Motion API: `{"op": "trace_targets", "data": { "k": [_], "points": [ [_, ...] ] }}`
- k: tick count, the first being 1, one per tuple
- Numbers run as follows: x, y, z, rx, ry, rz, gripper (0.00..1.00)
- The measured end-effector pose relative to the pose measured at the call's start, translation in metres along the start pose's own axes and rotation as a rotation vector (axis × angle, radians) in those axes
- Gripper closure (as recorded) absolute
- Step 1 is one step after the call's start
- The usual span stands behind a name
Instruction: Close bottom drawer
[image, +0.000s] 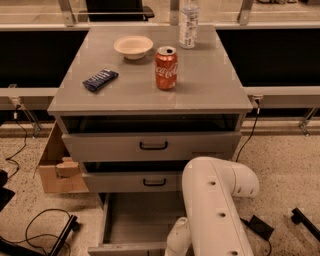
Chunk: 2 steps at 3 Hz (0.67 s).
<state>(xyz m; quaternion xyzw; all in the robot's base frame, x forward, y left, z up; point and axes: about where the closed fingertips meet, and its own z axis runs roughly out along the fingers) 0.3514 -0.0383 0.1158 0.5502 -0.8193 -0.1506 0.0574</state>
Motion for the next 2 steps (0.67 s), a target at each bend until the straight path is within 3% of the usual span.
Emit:
{"op": "trace_targets", "data": {
  "k": [1,2],
  "points": [
    [0.003,-0.026,-0.013,0.059,0.013,0.011,1.00],
    [0.011,-0.068,-0.028,0.132,-0.032,0.029,1.00]
  ]
}}
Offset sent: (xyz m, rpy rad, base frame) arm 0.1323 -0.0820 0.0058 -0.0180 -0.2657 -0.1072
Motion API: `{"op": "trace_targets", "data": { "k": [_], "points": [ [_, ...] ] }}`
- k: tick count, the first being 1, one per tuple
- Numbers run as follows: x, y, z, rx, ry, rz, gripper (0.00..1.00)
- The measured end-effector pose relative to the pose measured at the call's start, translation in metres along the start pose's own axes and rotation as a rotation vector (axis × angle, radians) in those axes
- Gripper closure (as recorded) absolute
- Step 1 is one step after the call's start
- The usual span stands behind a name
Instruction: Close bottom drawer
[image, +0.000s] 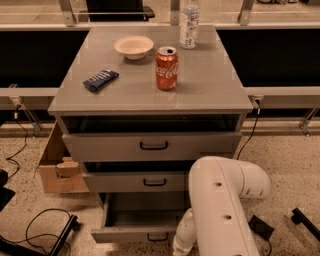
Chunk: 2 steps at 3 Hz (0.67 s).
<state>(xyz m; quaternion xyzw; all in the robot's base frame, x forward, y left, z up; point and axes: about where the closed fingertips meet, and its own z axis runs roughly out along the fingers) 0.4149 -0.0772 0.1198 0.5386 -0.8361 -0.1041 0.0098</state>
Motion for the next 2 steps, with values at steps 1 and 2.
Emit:
{"op": "trace_targets", "data": {
  "k": [1,2],
  "points": [
    [0.002,-0.043,-0.008,0.067,-0.041,0.009,1.00],
    [0.004,-0.076,-0.019,0.117,-0.056,0.010,1.00]
  ]
}}
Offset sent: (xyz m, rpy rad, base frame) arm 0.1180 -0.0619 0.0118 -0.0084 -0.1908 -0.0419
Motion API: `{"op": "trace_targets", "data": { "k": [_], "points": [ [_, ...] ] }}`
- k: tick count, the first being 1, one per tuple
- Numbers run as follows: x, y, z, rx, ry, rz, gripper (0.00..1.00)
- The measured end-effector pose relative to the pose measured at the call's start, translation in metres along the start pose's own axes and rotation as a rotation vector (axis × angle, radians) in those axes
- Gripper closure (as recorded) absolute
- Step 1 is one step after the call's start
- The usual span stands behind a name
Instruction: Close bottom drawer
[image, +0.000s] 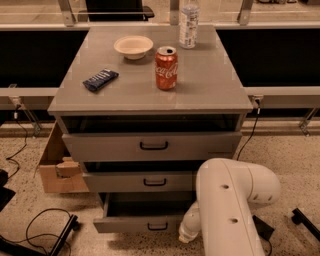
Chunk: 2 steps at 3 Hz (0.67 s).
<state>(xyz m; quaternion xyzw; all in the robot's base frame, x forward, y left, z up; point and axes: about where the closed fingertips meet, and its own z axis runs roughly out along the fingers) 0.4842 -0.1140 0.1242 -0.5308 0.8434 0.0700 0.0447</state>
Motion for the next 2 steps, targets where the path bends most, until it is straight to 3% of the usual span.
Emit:
{"op": "trace_targets", "data": {
  "k": [2],
  "points": [
    [0.001,-0.042,-0.017,0.064,-0.027,-0.001,1.00]
  ]
}}
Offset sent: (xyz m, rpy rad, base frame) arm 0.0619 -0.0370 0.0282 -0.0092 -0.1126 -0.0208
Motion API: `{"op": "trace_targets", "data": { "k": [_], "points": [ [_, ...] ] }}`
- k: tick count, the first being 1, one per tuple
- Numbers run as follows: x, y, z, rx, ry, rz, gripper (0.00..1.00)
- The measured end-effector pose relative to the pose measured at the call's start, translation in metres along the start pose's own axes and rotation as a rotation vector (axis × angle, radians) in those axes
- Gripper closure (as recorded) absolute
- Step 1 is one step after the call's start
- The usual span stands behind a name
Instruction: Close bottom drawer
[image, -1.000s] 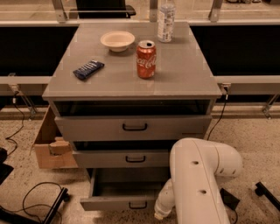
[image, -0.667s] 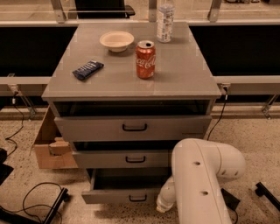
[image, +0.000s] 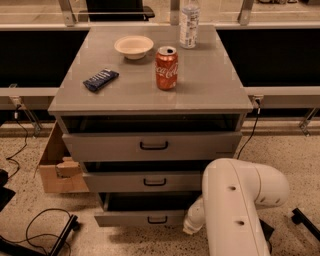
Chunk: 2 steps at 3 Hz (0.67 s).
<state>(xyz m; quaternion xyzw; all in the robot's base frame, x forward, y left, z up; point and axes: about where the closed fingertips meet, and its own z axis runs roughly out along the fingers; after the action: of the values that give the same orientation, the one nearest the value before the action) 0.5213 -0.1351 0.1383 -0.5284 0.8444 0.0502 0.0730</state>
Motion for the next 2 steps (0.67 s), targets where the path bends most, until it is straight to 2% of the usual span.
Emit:
{"op": "trace_targets", "data": {
  "k": [1,2],
  "points": [
    [0.0039,-0.0161,-0.0120,0.033,-0.005,0.010,1.00],
    [0.0038,-0.0138,-0.0102,0.029,-0.004,0.009,0.83]
  ]
}}
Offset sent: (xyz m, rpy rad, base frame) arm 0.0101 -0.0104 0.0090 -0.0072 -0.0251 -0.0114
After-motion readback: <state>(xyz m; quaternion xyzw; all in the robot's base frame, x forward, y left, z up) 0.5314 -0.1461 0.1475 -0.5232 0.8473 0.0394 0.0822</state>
